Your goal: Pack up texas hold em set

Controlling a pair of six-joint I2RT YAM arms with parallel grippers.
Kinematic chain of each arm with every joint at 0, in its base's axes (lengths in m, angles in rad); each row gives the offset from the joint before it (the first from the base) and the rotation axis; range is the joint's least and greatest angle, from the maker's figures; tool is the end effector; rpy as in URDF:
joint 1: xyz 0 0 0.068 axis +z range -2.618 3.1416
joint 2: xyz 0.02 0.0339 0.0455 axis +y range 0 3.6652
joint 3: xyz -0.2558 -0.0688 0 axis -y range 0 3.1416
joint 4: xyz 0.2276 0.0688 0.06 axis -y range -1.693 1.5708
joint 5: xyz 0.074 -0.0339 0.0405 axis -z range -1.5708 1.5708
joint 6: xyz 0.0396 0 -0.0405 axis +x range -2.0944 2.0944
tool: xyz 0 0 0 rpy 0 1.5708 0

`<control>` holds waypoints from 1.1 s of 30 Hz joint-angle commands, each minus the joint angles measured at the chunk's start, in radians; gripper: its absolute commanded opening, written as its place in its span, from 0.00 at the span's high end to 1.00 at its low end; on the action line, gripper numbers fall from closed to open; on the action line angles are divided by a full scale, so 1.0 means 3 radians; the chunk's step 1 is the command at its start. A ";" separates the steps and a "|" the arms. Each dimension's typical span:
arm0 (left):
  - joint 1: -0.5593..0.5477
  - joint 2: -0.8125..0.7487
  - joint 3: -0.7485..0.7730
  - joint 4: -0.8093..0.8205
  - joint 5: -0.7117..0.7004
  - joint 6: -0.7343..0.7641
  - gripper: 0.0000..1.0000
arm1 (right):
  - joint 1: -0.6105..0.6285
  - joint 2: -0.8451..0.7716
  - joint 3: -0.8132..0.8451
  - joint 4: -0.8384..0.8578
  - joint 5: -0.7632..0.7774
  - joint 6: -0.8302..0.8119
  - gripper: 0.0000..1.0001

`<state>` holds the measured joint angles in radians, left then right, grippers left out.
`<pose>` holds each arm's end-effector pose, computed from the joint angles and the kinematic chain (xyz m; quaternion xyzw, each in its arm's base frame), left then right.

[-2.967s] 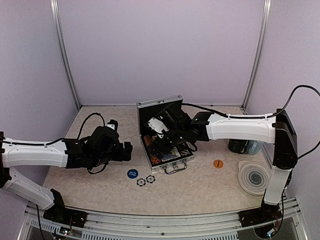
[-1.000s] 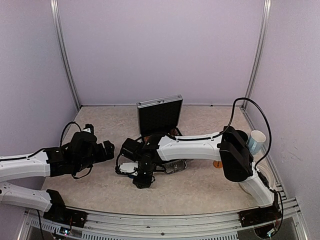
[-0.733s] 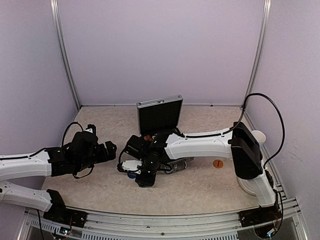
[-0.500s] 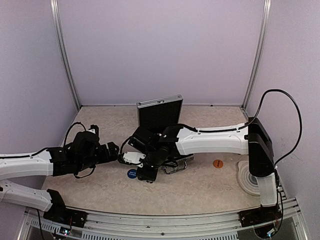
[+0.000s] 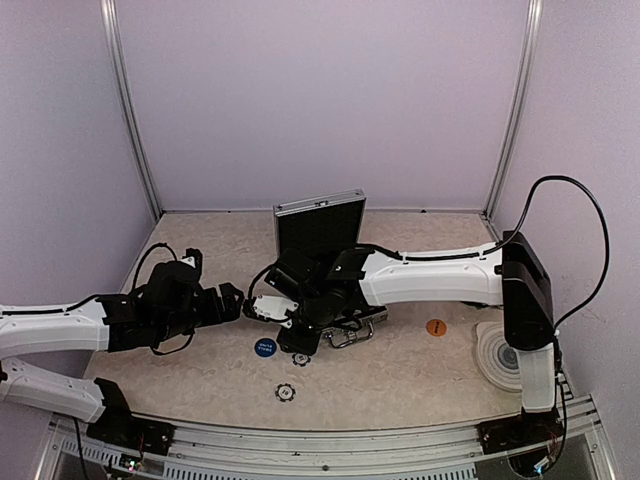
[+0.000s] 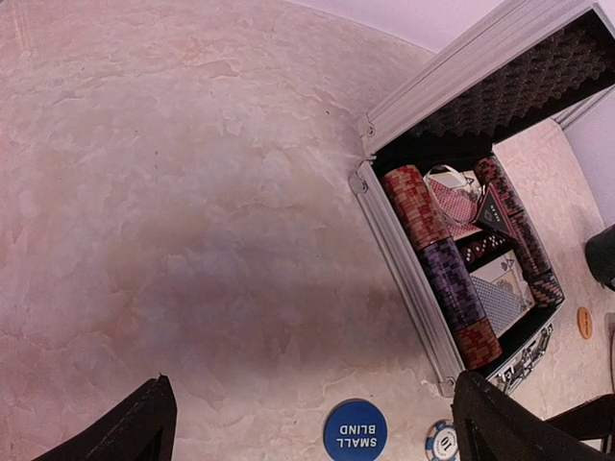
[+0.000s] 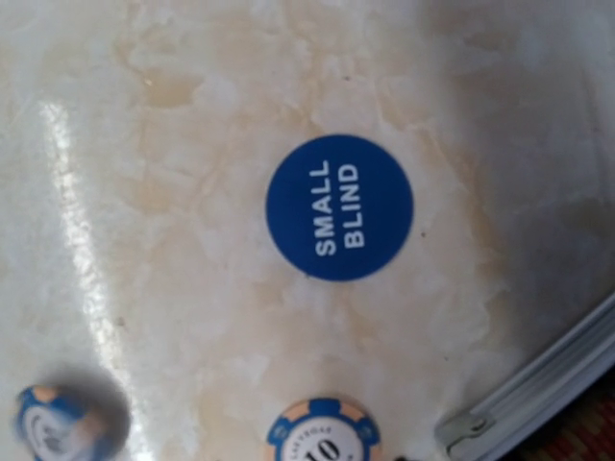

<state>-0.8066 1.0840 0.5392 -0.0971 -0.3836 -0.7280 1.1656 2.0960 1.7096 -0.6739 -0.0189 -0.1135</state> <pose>0.1593 -0.1448 0.2067 -0.0508 0.8804 -0.1826 0.4348 0.1717 0.4021 0.2055 -0.5794 0.7749 0.1347 0.2137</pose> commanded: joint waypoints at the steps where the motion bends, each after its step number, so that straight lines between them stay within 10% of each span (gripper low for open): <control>1: 0.0004 0.0003 -0.0006 0.0097 0.0049 0.0065 0.01 | -0.0015 -0.0070 -0.0028 0.0041 -0.0012 0.0033 0.62; 13: 0.0081 -0.0361 -0.0097 -0.0142 -0.0285 -0.0115 0.01 | 0.0298 0.0156 -0.0131 -0.0152 -0.0332 -0.0329 0.16; 27: 0.0183 -0.0320 -0.0126 -0.0174 -0.0213 -0.0194 0.01 | 0.0338 0.0630 0.0214 -0.0477 -0.0276 -0.0344 0.13; 33: 0.0189 -0.0305 -0.0140 -0.0157 -0.0179 -0.0206 0.01 | 0.0342 0.0734 0.0318 -0.0613 -0.0307 -0.0348 0.28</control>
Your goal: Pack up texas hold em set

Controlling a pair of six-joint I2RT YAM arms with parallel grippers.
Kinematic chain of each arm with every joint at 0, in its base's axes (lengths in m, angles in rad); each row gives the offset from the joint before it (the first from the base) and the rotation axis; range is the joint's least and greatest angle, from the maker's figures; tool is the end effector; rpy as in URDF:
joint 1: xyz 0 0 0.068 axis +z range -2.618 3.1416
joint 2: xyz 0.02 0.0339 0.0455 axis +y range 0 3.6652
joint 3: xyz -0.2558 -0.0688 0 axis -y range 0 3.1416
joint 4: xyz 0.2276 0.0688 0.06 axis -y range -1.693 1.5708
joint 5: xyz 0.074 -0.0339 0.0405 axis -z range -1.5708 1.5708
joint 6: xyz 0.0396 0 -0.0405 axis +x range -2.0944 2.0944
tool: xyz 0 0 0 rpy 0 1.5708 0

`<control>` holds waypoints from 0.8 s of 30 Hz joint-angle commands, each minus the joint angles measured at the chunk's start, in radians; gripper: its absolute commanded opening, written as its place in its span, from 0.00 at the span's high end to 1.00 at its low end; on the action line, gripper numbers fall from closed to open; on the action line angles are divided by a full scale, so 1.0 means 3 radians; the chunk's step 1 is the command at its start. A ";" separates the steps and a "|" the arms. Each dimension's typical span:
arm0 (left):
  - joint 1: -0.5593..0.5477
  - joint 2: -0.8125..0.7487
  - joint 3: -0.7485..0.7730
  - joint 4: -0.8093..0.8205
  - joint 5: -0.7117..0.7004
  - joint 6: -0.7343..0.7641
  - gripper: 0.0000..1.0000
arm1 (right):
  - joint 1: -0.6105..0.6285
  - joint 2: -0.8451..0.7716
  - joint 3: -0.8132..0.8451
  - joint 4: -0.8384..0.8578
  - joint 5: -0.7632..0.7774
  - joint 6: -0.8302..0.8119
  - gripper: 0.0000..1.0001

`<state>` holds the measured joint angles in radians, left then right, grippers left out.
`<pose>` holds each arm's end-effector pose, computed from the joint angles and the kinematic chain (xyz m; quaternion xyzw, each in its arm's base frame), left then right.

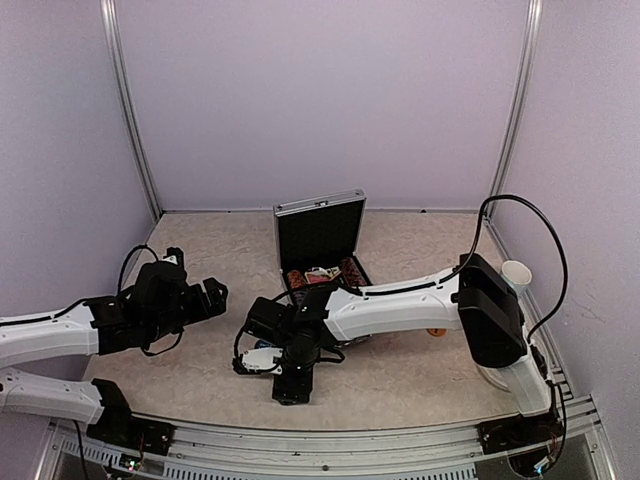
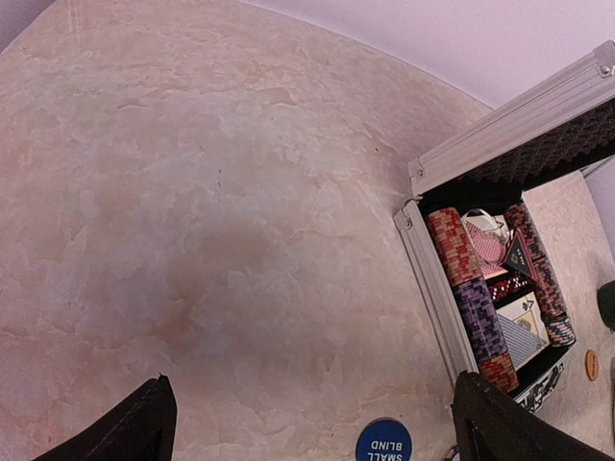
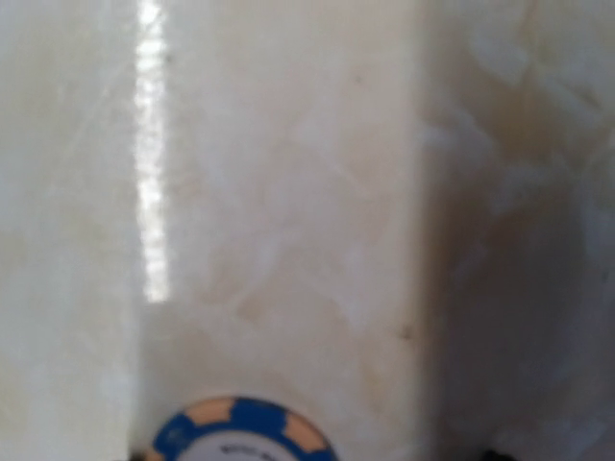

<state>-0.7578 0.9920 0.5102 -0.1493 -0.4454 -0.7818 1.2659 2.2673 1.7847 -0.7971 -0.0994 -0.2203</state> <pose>0.1557 -0.1238 0.2106 -0.1104 0.8684 -0.1659 0.4541 0.1302 0.4267 0.1486 -0.6739 0.7228 0.1149 0.1010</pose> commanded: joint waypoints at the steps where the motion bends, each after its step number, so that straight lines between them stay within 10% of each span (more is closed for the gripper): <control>1: 0.0026 -0.0006 -0.0049 0.0020 0.0027 -0.0023 0.01 | 0.0016 0.0161 0.0057 -0.0206 -0.0037 0.0006 0.29; 24: 0.0054 0.0039 -0.0030 0.0094 0.0103 -0.0012 0.01 | 0.0184 0.0283 0.0029 -0.0362 0.0057 -0.0104 0.62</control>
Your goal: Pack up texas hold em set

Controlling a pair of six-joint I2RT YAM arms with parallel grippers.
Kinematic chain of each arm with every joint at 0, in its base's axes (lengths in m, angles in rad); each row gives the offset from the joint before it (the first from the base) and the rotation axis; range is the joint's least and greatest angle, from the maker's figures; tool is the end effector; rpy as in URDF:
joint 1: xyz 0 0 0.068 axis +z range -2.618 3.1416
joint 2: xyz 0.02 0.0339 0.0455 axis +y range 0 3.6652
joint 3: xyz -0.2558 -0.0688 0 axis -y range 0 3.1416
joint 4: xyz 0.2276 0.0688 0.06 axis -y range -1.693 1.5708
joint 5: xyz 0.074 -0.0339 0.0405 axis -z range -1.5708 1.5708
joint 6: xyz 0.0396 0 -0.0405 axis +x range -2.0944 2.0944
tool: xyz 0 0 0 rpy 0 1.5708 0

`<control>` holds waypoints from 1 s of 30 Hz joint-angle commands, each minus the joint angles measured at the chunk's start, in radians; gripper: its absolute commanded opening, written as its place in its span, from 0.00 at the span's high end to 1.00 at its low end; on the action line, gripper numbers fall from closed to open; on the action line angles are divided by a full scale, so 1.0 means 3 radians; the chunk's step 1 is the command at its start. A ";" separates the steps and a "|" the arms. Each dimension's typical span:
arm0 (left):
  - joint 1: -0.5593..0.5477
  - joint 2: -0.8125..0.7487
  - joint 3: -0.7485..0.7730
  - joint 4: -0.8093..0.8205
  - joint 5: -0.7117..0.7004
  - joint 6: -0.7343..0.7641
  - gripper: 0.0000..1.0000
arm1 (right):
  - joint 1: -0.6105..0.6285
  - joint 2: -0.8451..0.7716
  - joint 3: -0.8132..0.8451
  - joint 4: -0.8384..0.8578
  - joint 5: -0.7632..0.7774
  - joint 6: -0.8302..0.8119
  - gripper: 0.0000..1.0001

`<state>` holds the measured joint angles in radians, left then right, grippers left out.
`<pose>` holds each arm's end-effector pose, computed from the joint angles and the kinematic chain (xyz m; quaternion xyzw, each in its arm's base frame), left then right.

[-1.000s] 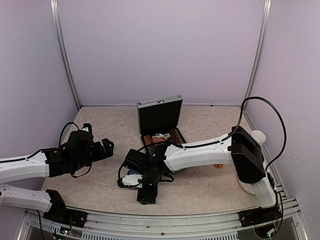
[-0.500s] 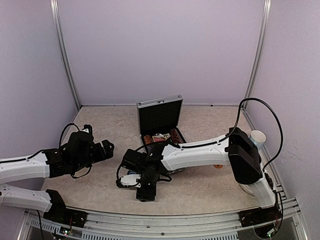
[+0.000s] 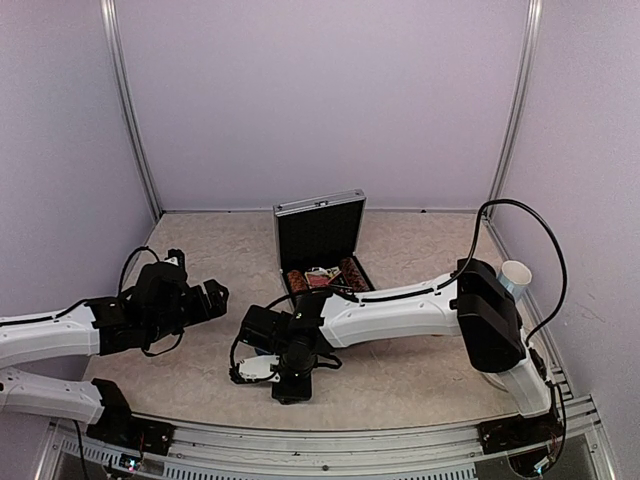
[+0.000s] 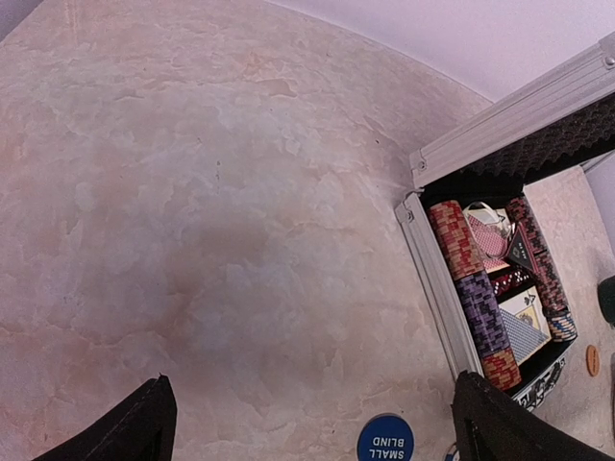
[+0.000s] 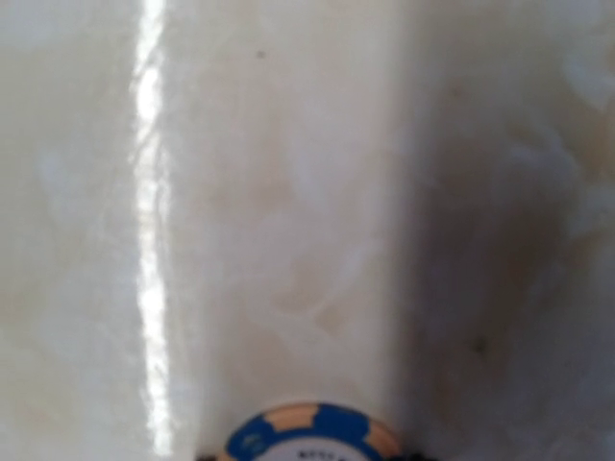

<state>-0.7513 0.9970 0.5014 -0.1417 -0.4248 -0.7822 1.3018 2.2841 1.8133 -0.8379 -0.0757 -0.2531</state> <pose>0.1561 -0.1235 0.2074 -0.1083 0.8714 -0.1696 0.4474 0.1159 0.4316 0.1476 -0.6985 0.7026 0.0978 0.0943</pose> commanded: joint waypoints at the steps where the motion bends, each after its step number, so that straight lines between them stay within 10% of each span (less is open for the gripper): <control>1: 0.0030 0.0018 -0.0004 0.0063 0.0033 -0.0003 0.01 | 0.0064 0.0214 -0.0078 -0.0215 -0.0008 0.0005 0.65; 20: 0.0032 0.0115 -0.0037 0.0188 0.0247 0.0066 0.01 | -0.0136 -0.0701 -0.0609 0.0373 0.0201 0.0117 0.71; 30: 0.0034 0.0128 -0.0071 0.0226 0.0260 0.0061 0.01 | -0.0035 -0.0242 -0.0237 0.0030 -0.0007 0.0017 0.37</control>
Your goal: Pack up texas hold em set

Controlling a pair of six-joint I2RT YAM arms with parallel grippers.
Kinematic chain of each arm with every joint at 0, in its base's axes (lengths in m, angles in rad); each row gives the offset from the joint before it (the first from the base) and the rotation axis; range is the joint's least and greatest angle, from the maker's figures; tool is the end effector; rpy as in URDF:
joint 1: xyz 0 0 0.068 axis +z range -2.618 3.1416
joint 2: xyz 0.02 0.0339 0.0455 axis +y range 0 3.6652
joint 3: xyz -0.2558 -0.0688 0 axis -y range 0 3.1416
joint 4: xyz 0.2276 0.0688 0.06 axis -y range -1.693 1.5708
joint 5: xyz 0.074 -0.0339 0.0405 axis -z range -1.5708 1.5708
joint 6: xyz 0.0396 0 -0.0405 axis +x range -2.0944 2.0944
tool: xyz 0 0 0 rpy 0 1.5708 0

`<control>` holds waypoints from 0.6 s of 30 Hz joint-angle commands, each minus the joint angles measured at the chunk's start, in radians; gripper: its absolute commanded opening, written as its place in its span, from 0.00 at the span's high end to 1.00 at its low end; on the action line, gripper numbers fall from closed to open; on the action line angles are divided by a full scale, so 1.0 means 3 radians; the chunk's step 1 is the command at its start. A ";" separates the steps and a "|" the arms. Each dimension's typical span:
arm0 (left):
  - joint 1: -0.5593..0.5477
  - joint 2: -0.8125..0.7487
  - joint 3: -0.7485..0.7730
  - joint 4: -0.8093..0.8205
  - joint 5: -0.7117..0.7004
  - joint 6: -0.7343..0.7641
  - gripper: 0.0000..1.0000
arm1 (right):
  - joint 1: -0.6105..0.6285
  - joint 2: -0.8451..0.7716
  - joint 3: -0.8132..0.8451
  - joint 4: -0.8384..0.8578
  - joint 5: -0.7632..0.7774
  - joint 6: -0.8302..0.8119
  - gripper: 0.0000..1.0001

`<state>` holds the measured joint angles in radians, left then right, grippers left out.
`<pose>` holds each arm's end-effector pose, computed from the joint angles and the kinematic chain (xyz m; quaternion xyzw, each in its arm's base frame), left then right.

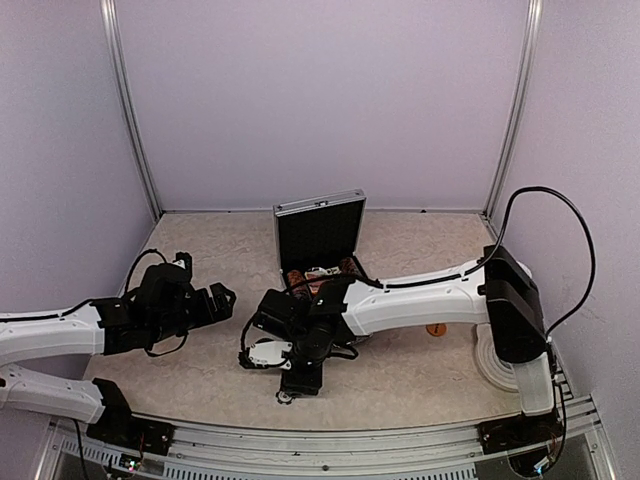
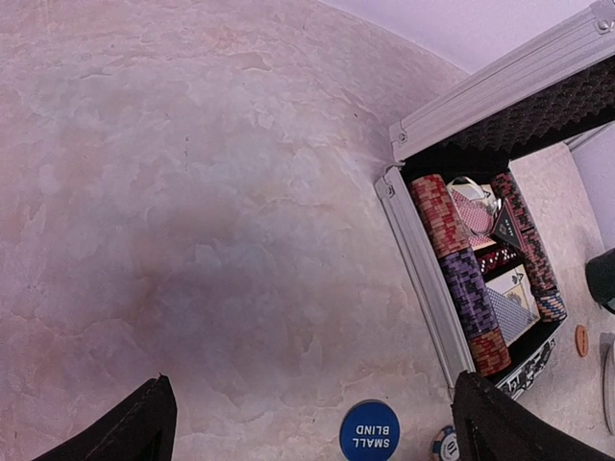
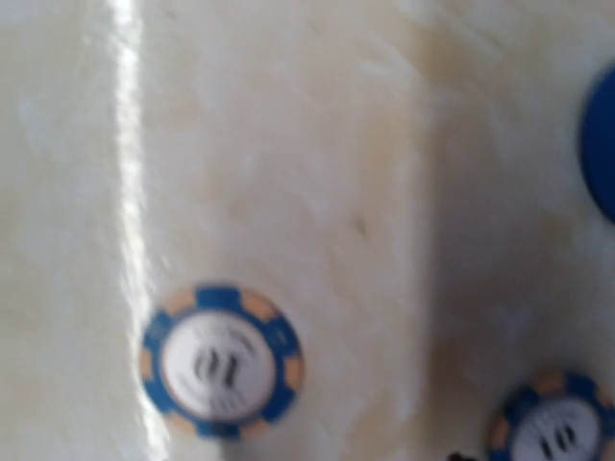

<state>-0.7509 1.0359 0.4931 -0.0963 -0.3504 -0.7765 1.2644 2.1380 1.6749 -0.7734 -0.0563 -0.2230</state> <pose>0.1589 -0.1297 0.2011 -0.0895 0.8787 -0.1934 0.4272 0.1261 0.4060 0.1740 -0.6708 0.7223 0.1068 0.1305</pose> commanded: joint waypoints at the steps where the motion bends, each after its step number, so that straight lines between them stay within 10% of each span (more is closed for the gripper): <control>1: 0.0031 0.0000 -0.0042 0.0076 0.0016 0.0038 0.01 | 0.0106 0.0318 0.0297 -0.0240 -0.0055 -0.0097 0.35; 11: 0.0033 -0.0017 -0.0071 0.0070 -0.0009 0.0042 0.01 | 0.0146 0.0673 0.0642 -0.0493 -0.0022 -0.0166 0.27; 18: 0.0033 -0.0008 -0.0089 0.0100 -0.0024 0.0047 0.01 | 0.0143 0.0866 0.0823 -0.0698 0.0008 -0.0190 0.45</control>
<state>-0.7509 1.0359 0.4759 -0.0891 -0.3477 -0.7761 1.3006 2.3249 1.8942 -0.9104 -0.0639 -0.2726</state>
